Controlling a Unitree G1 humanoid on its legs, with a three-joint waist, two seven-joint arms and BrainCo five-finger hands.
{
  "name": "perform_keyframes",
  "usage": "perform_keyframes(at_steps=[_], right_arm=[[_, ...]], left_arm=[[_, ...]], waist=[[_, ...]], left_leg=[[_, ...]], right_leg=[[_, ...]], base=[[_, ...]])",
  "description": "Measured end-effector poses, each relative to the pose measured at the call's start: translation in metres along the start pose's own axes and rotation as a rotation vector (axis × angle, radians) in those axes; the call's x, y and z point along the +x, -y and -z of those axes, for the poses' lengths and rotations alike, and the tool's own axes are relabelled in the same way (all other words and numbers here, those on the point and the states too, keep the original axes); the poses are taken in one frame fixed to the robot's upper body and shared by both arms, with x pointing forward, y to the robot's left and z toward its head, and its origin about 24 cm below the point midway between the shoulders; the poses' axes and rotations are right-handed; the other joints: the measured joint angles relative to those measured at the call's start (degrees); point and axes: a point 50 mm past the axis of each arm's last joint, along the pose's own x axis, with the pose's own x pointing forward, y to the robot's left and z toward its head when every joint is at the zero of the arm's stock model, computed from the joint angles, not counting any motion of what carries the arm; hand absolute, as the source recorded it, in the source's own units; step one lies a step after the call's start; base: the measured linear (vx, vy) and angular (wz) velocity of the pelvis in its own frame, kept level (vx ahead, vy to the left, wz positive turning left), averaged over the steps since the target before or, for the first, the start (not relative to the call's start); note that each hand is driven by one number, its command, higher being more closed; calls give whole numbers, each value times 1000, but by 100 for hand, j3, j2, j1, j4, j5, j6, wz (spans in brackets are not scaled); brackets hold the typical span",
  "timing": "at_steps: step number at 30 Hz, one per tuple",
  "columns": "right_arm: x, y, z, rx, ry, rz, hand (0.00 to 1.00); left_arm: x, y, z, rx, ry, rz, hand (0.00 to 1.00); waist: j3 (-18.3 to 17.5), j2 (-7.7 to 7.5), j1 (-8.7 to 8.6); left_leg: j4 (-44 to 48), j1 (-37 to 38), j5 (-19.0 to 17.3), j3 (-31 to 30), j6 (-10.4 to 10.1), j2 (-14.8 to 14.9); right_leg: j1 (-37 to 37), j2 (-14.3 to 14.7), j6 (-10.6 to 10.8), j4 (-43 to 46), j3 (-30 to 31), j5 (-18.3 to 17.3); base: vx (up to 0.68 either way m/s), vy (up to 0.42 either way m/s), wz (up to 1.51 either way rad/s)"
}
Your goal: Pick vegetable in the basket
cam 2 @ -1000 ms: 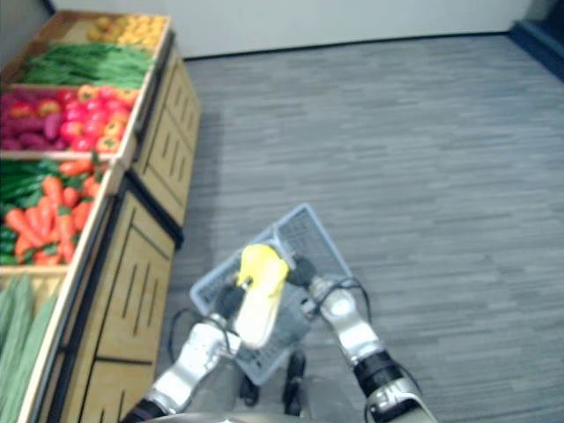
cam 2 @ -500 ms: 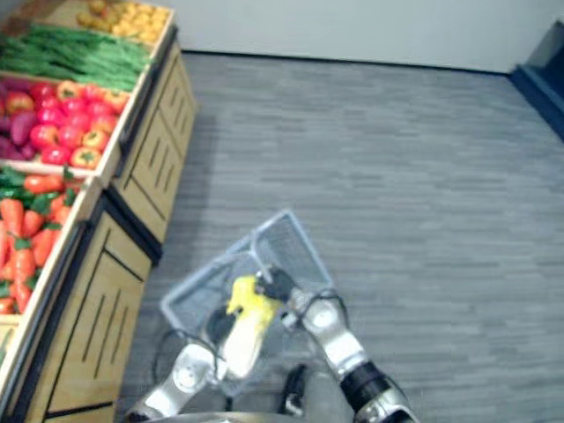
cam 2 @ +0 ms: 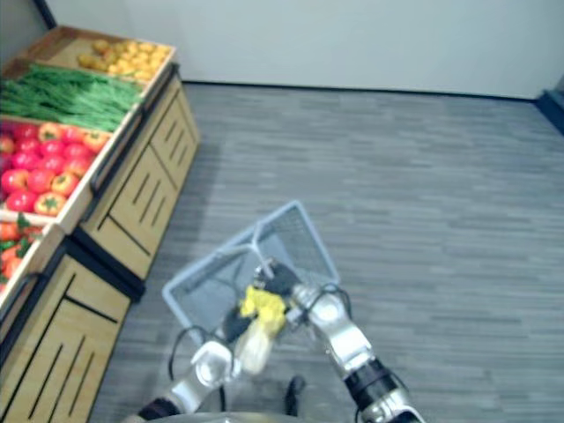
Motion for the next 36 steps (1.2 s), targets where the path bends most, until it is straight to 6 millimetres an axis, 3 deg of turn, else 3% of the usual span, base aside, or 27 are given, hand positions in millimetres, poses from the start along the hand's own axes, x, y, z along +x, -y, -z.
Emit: perform_keyframes(at_steps=[1, 2, 3, 4, 5, 7, 8, 9, 10, 11, 13, 15, 17, 18, 19, 21, 22, 23, 24, 25, 26, 29, 32, 33, 36], right_arm=[[-3, 1, 5, 19, -10, 14, 100], [-8, 4, 10, 37, -27, 41, 100], [-11, 5, 13, 36, -36, 59, 100], [-15, 9, 19, 32, -63, 95, 100], [-20, 13, 26, 40, -90, 121, 100], [-27, 15, 33, 39, -117, 128, 100], [-31, 19, 37, 36, -134, 135, 100], [-39, 22, 44, 37, -157, 145, 100], [-46, 23, 53, 54, -187, 148, 100], [-50, 22, 58, 71, -190, 161, 100], [-54, 26, 53, 46, -143, 159, 100], [-62, 24, 58, 94, -118, 175, 100], [-64, 22, 59, 110, -101, 187, 100], [-66, 23, 60, 109, -103, 188, 100], [-67, 24, 60, 109, -102, 193, 100], [-68, 27, 61, 120, -104, 197, 100], [-69, 26, 66, 141, -121, 189, 100], [-75, 34, 72, 153, -150, 208, 100], [-78, 36, 75, 146, -168, 216, 100], [-87, 44, 86, 146, -225, 241, 100], [-94, 51, 96, 161, -276, 277, 100], [-110, 56, 120, 186, -403, 332, 100], [-120, 57, 134, 228, -456, 384, 100], [-138, 40, 163, 332, -545, 450, 100], [-138, 37, 165, 330, -551, 445, 100]], left_arm=[[5, -2, -9, -7, 25, -33, 0], [8, -1, -18, -19, 47, -51, 0], [10, -1, -23, -27, 59, -60, 0], [10, -2, -29, -42, 79, -75, 0], [11, -8, -29, -49, 87, -98, 0], [11, -22, -24, -66, 80, -149, 0], [11, -29, -23, -95, 75, -177, 0], [9, -42, -20, -115, 76, -223, 0], [8, -49, -19, -128, 85, -245, 0], [6, -56, -16, -137, 90, -260, 0], [4, -68, -9, -123, 101, -265, 0], [5, -72, -13, -189, 137, -225, 0], [5, -68, -18, -245, 180, -166, 0], [4, -65, -21, -276, 202, -129, 0], [3, -64, -23, -284, 216, -117, 0], [-6, -67, -28, -339, 257, -115, 0], [-15, -75, -32, -400, 301, -129, 0], [-20, -80, -33, -482, 315, -158, 0], [-22, -82, -35, -518, 322, -167, 0], [-25, -90, -40, -570, 364, -198, 0], [-26, -102, -43, -601, 402, -245, 0], [-26, -127, -45, -608, 466, -340, 0], [-27, -139, -46, -598, 503, -390, 0], [-30, -197, -54, -494, 585, -604, 0], [-30, -197, -54, -494, 581, -601, 0]], waist=[[0, -2, -85], [-6, -7, -167], [-10, -3, -182], [-21, 34, -212], [-57, -65, -152], [-122, -199, -100], [-125, -168, -119], [-120, -190, -136], [-120, -219, -168], [-112, -218, -223], [-110, -165, -277], [-136, -139, -320], [-139, -134, -403], [-140, -136, -418], [-142, -142, -412], [-184, -215, -384], [-284, -391, -345], [-325, -161, -318], [-356, -99, -306], [-464, 151, -259], [-458, 276, -271], [-451, 283, -266], [-461, 298, -268], [-582, 143, -289], [-605, 100, -311]], left_leg=[[-541, -11, 308, 926, 142, -22], [-902, 39, 485, 1806, 409, -4], [-1097, 91, 680, 2122, 488, -8], [-1418, 227, 1065, 2328, 716, -59], [-1604, 342, 927, 2259, 904, -298], [-1770, 407, 635, 2123, 857, -601], [-1758, 420, 614, 2013, 986, -677], [-1780, 513, 559, 1795, 1069, -821], [-1853, 672, 550, 1519, 1085, -943], [-1900, 828, 552, 1222, 1083, -994], [-1985, 1076, 568, 618, 1059, -1003], [-2186, 1238, 651, -408, 927, -1042], [-2303, 1232, 648, -1109, 863, -1112], [-2304, 1253, 596, -1500, 796, -1160], [-2285, 1280, 565, -1640, 745, -1173], [-2146, 1373, 389, -1944, 498, -1216], [-1954, 1409, 188, -2087, 317, -1307], [-1683, 1368, -13, -2115, 139, -1083], [-1611, 1289, -38, -2015, 98, -934], [-1541, 1213, -52, -1741, 33, -609], [-1575, 1315, 37, -1436, -35, -374], [-1916, 1634, 421, -913, -93, -224], [-2445, 1813, 668, -696, -140, -220], [-2968, 1904, 864, -384, -145, -330], [-3092, 1896, 966, -371, -133, -357]], right_leg=[[183, -95, 118, -104, -363, 29], [366, -180, 212, -144, -717, -32], [454, -210, 273, -131, -852, -126], [560, -249, 430, 36, -1014, -395], [527, -445, 556, 302, -1092, -668], [370, -777, 759, 949, -1168, -952], [111, -982, 763, 1713, -1179, -945], [-316, -1362, 552, 2998, -1095, -737], [-605, -1526, 499, 3820, -843, -517], [-689, -1482, 436, 4134, -600, -617], [-695, -1192, 357, 3916, -266, -827], [-851, -683, 373, 2861, 443, -880], [-1090, -433, 572, 1940, 1308, -755], [-1213, -376, 794, 1389, 1856, -597], [-1253, -375, 865, 1185, 2039, -529], [-1227, -454, 874, 692, 2195, -134], [-1161, -544, 749, 536, 2183, 257], [-1083, -423, 791, 674, 1954, 404], [-1025, -359, 737, 601, 1803, 368], [-887, -186, 626, 433, 1522, 351], [-621, -93, 570, 264, 1266, 372], [-38, -55, 452, -120, 812, 364], [78, -66, 417, -320, 620, 370], [432, -91, 458, -1358, 531, 996], [439, -103, 461, -1491, 498, 1066]], base=[[378, 57, 128], [321, 53, 140], [333, 76, 129], [312, 131, 91], [369, 163, 73], [300, 140, 43], [368, 150, 69], [316, 116, 100], [428, 86, 131], [318, -7, 164], [359, -96, 173], [313, -182, 214], [214, -236, 207], [204, -279, 178], [230, -326, 143], [231, -345, 97], [361, -524, 82], [373, -512, 79], [311, -390, 81], [293, -284, 90], [283, -273, 92], [197, -223, 79], [22, -36, 35], [-127, 68, 13], [-88, 16, 4]])
